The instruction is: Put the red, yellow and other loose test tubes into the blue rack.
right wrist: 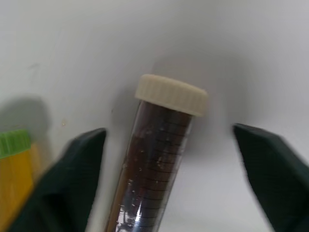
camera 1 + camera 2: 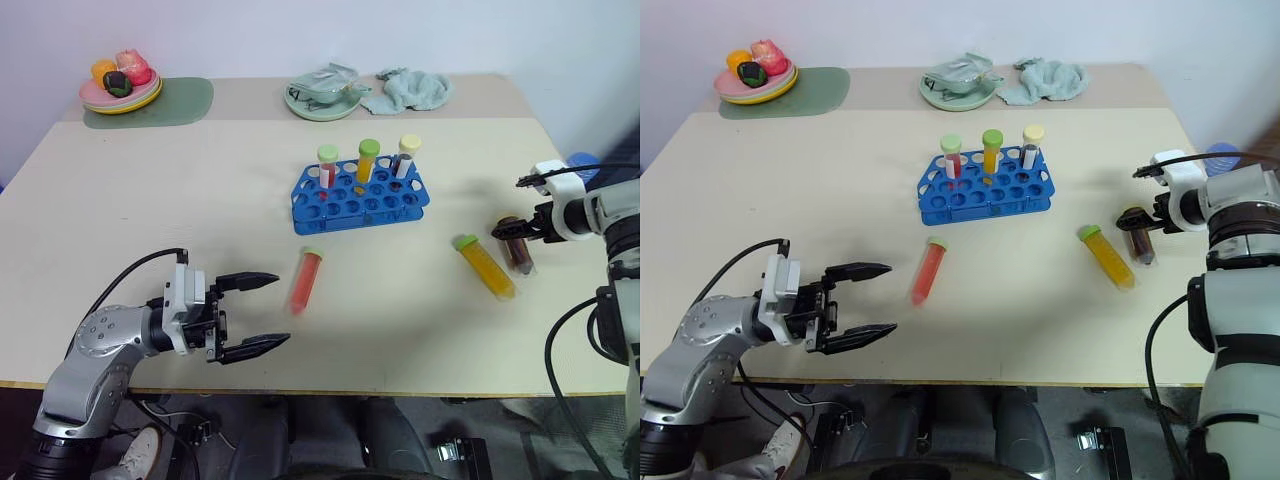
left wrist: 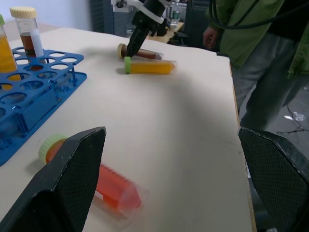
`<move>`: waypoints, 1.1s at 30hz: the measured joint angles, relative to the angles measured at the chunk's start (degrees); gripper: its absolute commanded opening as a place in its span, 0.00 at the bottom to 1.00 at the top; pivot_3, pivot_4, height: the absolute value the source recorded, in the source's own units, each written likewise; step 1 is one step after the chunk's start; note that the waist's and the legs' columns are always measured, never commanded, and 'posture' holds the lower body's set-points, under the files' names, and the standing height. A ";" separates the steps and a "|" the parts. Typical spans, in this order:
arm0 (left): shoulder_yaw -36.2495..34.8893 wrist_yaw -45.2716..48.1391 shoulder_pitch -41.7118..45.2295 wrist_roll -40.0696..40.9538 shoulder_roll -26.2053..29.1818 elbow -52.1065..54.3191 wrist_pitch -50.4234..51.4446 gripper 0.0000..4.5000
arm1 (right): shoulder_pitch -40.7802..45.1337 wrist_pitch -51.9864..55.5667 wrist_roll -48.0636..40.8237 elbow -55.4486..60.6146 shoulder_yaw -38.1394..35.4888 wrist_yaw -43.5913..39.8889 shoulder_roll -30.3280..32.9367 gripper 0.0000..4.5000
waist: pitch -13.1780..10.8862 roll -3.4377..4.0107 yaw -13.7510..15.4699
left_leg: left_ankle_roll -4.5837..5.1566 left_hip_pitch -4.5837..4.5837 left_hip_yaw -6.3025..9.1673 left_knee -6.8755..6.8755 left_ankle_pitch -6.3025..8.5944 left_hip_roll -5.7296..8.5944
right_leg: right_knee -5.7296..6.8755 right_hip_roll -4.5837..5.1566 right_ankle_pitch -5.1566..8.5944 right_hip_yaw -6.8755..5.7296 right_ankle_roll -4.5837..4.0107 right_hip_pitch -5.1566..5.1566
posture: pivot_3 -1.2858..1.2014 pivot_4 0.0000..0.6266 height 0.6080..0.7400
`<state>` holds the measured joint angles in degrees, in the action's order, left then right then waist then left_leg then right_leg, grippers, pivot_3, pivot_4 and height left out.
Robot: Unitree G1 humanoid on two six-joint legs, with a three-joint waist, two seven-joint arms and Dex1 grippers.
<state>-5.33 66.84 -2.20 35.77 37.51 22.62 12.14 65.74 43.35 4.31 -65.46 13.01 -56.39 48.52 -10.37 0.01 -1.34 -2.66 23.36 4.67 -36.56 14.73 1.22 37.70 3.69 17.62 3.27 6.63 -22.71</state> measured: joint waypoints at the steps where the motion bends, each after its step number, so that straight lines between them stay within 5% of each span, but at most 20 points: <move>1: 0.00 -0.08 -0.02 0.01 0.00 0.05 0.05 1.00 | 0.00 0.00 0.01 0.00 0.00 -0.12 -0.17 0.70 | 0.00 0.00 0.00 | 0.00 0.00 0.00 -0.01 0.00 0.00 | 0.01 0.00 0.00 0.00 0.00 0.00 | 0.52 0.24 1.00; 5: 0.00 -0.51 -0.42 0.21 0.00 0.12 0.17 1.00 | 0.00 0.08 0.12 0.00 -0.02 -0.43 -0.26 0.54 | 0.00 0.00 0.05 | 0.00 0.00 0.00 -0.04 0.00 0.00 | 0.03 0.00 0.00 0.00 0.00 0.00 | 0.52 0.24 1.00; 12: -0.05 -0.61 -0.99 1.13 0.09 0.15 0.19 1.00 | 0.00 0.40 0.25 0.01 -0.04 -0.99 -0.49 0.54 | 0.00 0.00 -0.06 | 0.00 0.00 0.01 -0.15 0.00 0.00 | 0.14 0.00 0.00 0.00 0.00 0.00 | 0.52 0.24 1.00; 16: -0.06 -0.61 -1.53 1.15 0.11 0.15 0.18 1.00 | -0.02 0.45 0.70 0.02 -0.07 -1.30 -0.69 0.24 | 0.00 0.00 -0.11 | 0.00 0.00 0.01 -0.25 0.00 0.00 | 0.22 -0.01 0.00 0.00 0.00 0.00 | 0.52 0.24 1.00; 33: -0.55 -0.62 -1.91 1.27 0.36 0.15 0.10 1.00 | -1.64 0.26 -0.47 6.89 -1.98 -5.80 -1.07 0.19 | -0.08 0.13 -1.30 | 0.01 0.00 0.04 -0.32 0.01 -0.03 | 0.35 -0.05 0.00 0.01 0.00 -0.02 | 0.52 0.24 1.00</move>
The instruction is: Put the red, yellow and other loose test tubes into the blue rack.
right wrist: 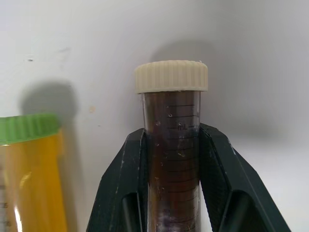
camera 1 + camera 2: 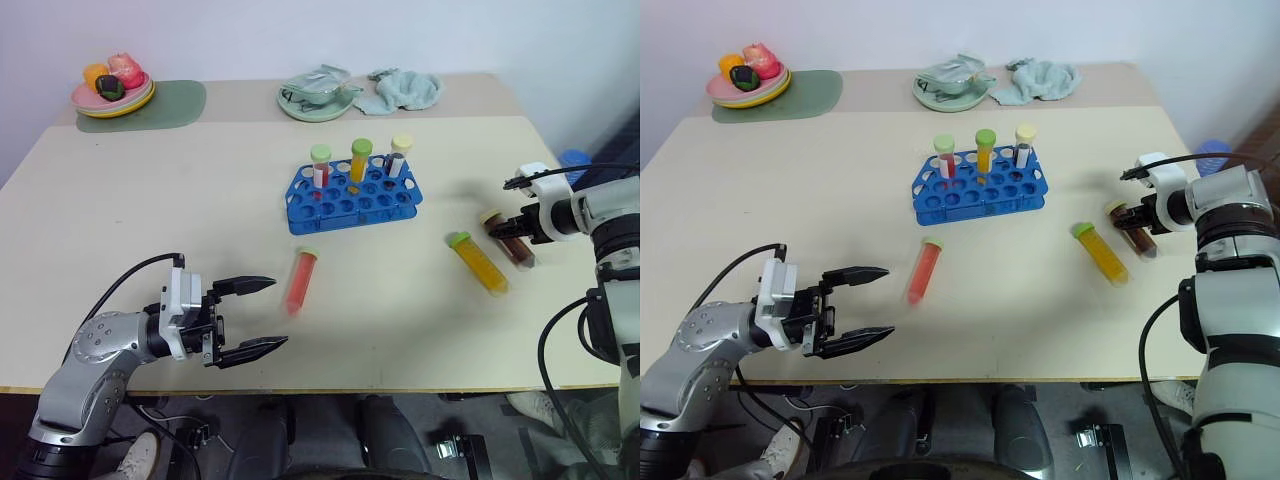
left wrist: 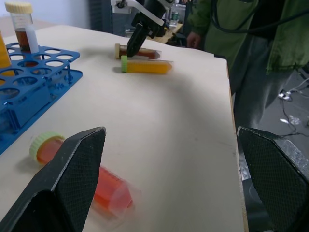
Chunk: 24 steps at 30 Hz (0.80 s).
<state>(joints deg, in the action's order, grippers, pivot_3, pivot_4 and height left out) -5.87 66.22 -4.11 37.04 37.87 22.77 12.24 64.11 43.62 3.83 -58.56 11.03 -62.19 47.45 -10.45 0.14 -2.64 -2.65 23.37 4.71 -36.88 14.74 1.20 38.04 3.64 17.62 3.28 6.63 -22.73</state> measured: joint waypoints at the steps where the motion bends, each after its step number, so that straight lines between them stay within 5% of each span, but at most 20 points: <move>1: -0.04 -0.05 -0.01 0.00 0.00 -0.02 -0.02 1.00 | -0.64 0.44 -2.12 3.50 -2.34 -0.83 -0.13 0.19 | -0.02 0.04 -0.05 | 0.00 0.00 0.00 0.00 0.00 -0.02 | 0.03 -0.01 0.00 0.01 0.00 -0.02 | 0.52 0.24 1.00; 4: -0.12 -0.21 -0.03 -0.02 -0.02 -0.03 -0.10 1.00 | -2.98 1.76 -10.68 16.52 -12.27 -0.47 -2.88 0.19 | -0.04 0.07 -0.10 | 0.01 0.00 0.09 -0.01 0.00 -0.07 | 0.07 -0.08 0.00 0.02 0.00 -0.03 | 0.52 0.24 1.00; 10: -0.14 -0.86 -0.03 -0.14 -0.41 -0.10 -0.26 1.00 | -16.16 -6.60 -26.57 36.98 -30.52 9.35 -20.98 0.19 | 0.06 -0.11 0.63 | 0.03 0.01 0.19 -0.16 0.02 -0.07 | 0.03 0.04 0.00 -0.10 0.02 0.18 | 0.52 0.24 1.00; 15: -0.16 -1.57 -0.03 -0.17 -0.70 -0.10 -0.26 1.00 | -21.75 -24.95 -30.42 35.96 -35.08 14.68 -32.48 0.19 | 0.01 -0.02 0.28 | 0.02 0.01 0.15 -0.17 0.01 -0.03 | 0.09 0.05 0.00 -0.07 0.02 0.10 | 0.52 0.24 1.00; 24: -1.98 -2.37 -0.33 0.08 0.37 0.25 0.20 1.00 | -21.31 -58.62 -27.61 18.47 -34.97 15.54 -39.25 0.19 | 0.01 -0.01 -1.04 | 0.01 -0.06 0.12 -0.13 0.01 -0.05 | 0.16 -0.05 -0.01 -0.06 0.02 0.09 | 0.52 0.24 1.00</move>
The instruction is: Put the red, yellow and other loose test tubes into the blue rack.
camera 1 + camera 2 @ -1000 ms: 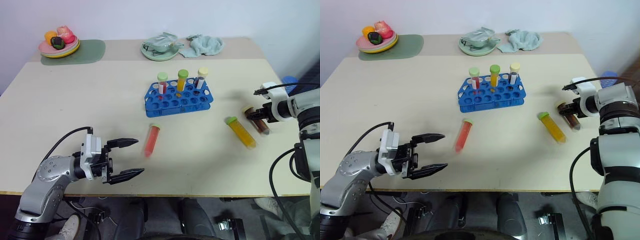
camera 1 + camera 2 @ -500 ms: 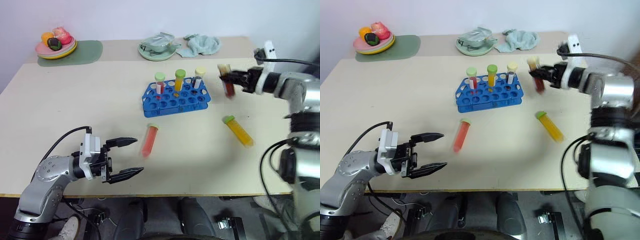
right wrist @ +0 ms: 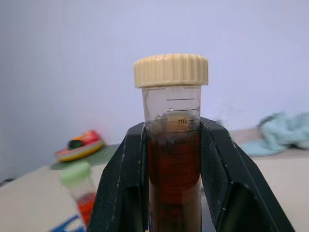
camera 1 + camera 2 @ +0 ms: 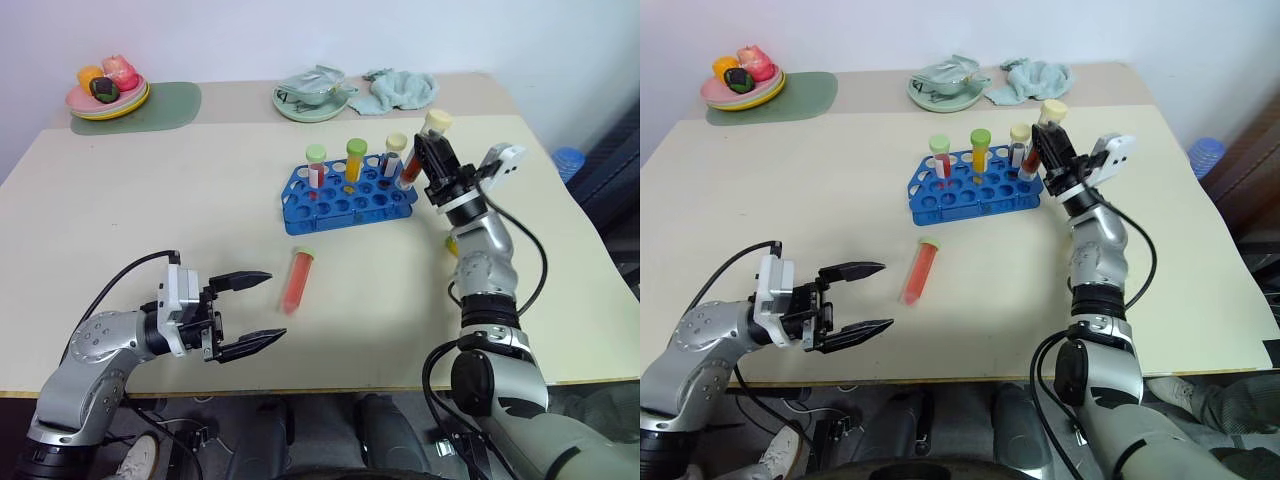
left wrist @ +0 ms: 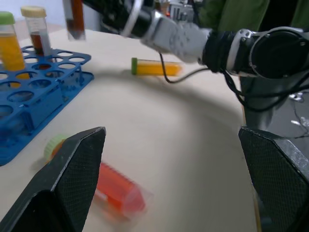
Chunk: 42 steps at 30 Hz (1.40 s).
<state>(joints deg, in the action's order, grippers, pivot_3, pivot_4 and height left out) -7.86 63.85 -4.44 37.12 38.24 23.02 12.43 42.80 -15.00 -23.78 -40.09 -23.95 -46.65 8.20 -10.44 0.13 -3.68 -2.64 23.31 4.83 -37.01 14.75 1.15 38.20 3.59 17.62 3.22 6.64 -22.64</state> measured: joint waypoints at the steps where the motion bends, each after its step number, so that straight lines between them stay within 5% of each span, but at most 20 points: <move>1: -0.22 -0.14 -0.27 0.17 0.13 0.42 0.11 1.00 | 0.24 -2.10 0.08 -2.16 0.25 -0.34 -0.04 0.19 | 0.00 0.00 -0.06 | 0.00 0.00 0.00 0.00 0.00 0.00 | 0.00 0.00 0.00 0.00 0.00 0.00 | 0.52 0.24 1.00; 12: -2.24 -0.76 -1.59 1.83 1.16 2.93 2.23 1.00 | 5.65 -18.14 1.31 -19.77 0.52 1.32 -0.32 0.19 | 0.00 0.00 -0.38 | -0.01 -0.04 0.02 0.02 0.00 -0.02 | 0.01 -0.03 0.01 0.01 -0.01 0.02 | 0.52 0.24 1.00; 26: -2.72 -1.56 -2.00 2.33 2.01 4.18 2.87 1.00 | 6.26 -22.70 5.02 -25.72 2.64 5.53 -0.33 0.19 | 0.00 0.00 -0.38 | -0.01 -0.06 0.02 0.02 -0.01 -0.01 | 0.02 -0.03 0.01 0.02 -0.01 0.04 | 0.52 0.24 1.00; 33: -2.72 -1.64 -1.98 2.32 2.01 4.18 3.21 1.00 | 6.24 -25.38 7.23 -27.57 3.29 11.28 -0.15 0.95 | 0.00 0.00 -0.37 | -0.02 -0.06 0.02 0.02 -0.01 0.00 | 0.02 -0.03 0.01 0.02 -0.01 0.04 | 0.52 0.24 1.00; 42: -2.22 -1.62 -1.21 2.29 1.56 4.15 3.25 1.00 | 4.19 -19.39 11.83 -17.27 7.22 20.38 3.45 0.95 | -0.01 0.02 -0.19 | -0.02 -0.04 0.04 0.01 -0.01 0.01 | 0.01 0.00 0.01 0.04 -0.01 0.03 | 0.52 0.24 1.00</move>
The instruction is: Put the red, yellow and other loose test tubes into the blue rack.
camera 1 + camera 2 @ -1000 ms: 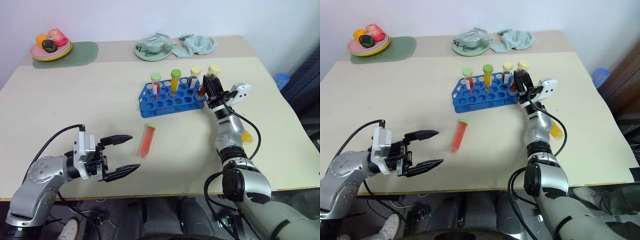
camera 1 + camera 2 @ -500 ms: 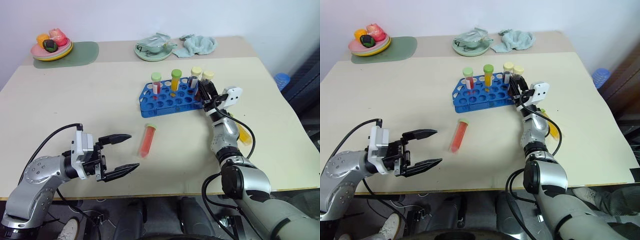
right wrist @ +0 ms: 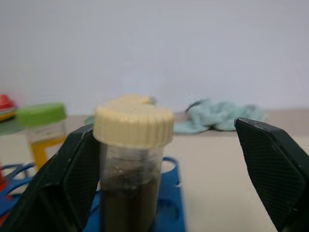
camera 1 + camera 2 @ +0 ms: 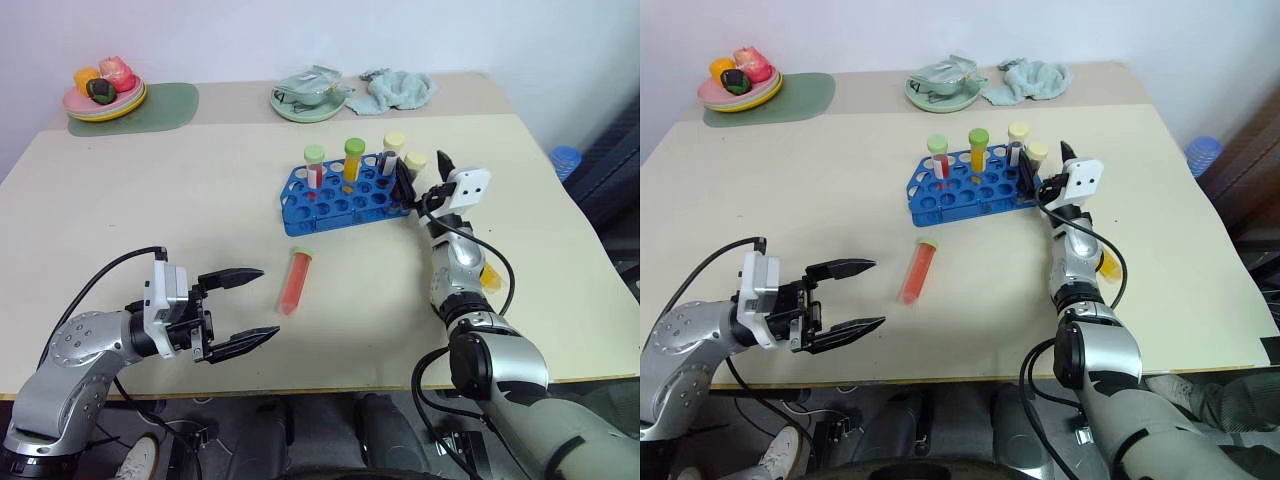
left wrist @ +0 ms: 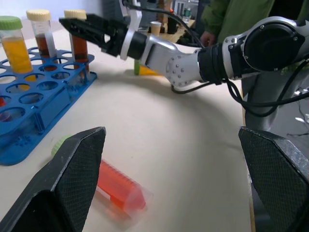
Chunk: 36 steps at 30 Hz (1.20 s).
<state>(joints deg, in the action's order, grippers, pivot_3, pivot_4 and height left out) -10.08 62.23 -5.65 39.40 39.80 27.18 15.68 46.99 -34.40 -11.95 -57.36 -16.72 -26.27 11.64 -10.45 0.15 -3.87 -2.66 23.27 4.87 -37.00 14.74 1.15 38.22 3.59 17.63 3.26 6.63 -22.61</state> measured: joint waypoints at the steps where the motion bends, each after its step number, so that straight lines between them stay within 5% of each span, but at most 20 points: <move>1: 0.19 0.00 0.08 -0.03 -0.04 -0.08 0.00 1.00 | -1.26 3.15 0.00 4.88 0.70 0.25 0.95 0.95 | 0.00 0.01 0.07 | 0.00 0.01 0.02 0.00 0.00 0.01 | -0.01 0.00 0.00 0.00 0.00 -0.01 | 0.52 0.24 1.00; 11: 2.81 5.01 4.44 0.00 -0.53 -4.02 -0.13 1.00 | -20.45 54.90 -2.39 57.66 6.36 -0.26 19.69 0.95 | 0.00 0.04 1.41 | 0.03 0.04 0.05 -0.02 0.01 0.01 | -0.06 0.04 0.01 0.04 0.00 -0.01 | 0.52 0.24 1.00; 20: 5.88 9.53 9.40 -1.01 -1.06 -8.76 -1.52 1.00 | -22.13 94.62 -14.20 65.92 4.70 -10.21 41.55 0.95 | 0.00 0.01 1.51 | 0.08 0.04 -0.06 -0.04 0.05 0.01 | -0.17 0.04 0.01 0.01 -0.01 0.08 | 0.52 0.24 1.00; 25: 7.20 10.50 10.30 -2.27 -1.22 -9.08 -1.88 1.00 | -19.21 101.04 -15.33 61.26 7.42 -13.88 44.68 0.95 | 0.00 0.00 1.29 | 0.09 0.02 -0.08 -0.03 0.05 -0.02 | -0.15 -0.01 0.01 0.01 -0.01 0.06 | 0.52 0.24 1.00; 36: 8.52 11.03 9.48 -5.00 0.10 -8.60 -2.69 1.00 | -13.16 96.31 -10.57 50.62 18.29 -17.57 43.17 0.95 | -0.01 -0.01 1.42 | 0.09 0.07 -0.07 -0.05 0.05 0.00 | -0.18 0.04 0.01 0.00 0.00 0.04 | 0.52 0.24 1.00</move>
<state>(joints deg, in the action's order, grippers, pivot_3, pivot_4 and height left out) -1.56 73.26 3.83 34.41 39.89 18.58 12.99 33.83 61.91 -22.52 -6.74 1.57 -43.84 54.82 -10.46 0.14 -2.45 -2.57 23.34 4.81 -37.04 14.78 1.15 38.04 3.63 17.63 3.26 6.63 -22.57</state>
